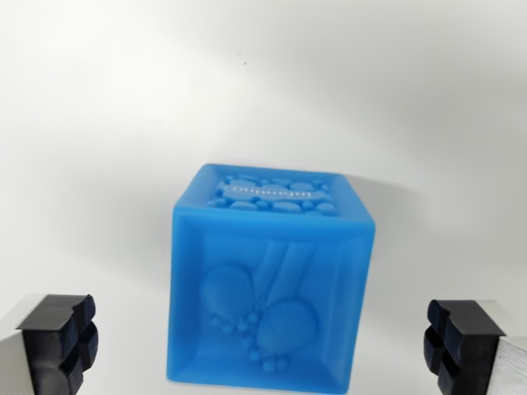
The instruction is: Stack cube
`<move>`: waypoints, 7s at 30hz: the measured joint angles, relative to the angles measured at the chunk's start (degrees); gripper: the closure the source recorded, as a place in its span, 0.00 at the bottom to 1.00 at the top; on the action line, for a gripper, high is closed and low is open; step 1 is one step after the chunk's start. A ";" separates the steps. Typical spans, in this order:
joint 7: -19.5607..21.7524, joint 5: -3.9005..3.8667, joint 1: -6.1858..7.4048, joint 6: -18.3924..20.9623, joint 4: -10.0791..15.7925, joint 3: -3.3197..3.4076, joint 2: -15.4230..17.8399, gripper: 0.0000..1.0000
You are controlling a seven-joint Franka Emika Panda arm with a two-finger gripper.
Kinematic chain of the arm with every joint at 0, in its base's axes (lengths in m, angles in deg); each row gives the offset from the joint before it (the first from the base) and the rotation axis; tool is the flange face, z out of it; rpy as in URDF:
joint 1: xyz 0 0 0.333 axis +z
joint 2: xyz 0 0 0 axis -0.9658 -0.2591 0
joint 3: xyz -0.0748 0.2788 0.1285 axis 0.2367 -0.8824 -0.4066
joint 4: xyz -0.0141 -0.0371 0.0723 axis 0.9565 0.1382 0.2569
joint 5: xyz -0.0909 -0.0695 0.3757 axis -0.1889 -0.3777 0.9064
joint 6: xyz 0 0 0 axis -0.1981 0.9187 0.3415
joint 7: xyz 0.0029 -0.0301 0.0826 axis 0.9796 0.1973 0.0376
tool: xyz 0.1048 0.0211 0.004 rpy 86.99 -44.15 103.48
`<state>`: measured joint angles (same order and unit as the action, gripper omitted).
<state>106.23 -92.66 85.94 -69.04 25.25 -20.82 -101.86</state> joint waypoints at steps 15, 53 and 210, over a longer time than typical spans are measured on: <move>0.01 -0.03 0.72 -3.45 -1.44 0.83 -4.84 0.00; 0.01 -0.03 0.91 -3.92 -1.81 1.02 -5.66 1.00; -9.03 1.67 -18.36 7.49 3.32 1.01 11.37 1.00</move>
<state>97.20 -90.99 67.58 -61.55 28.57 -19.81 -90.49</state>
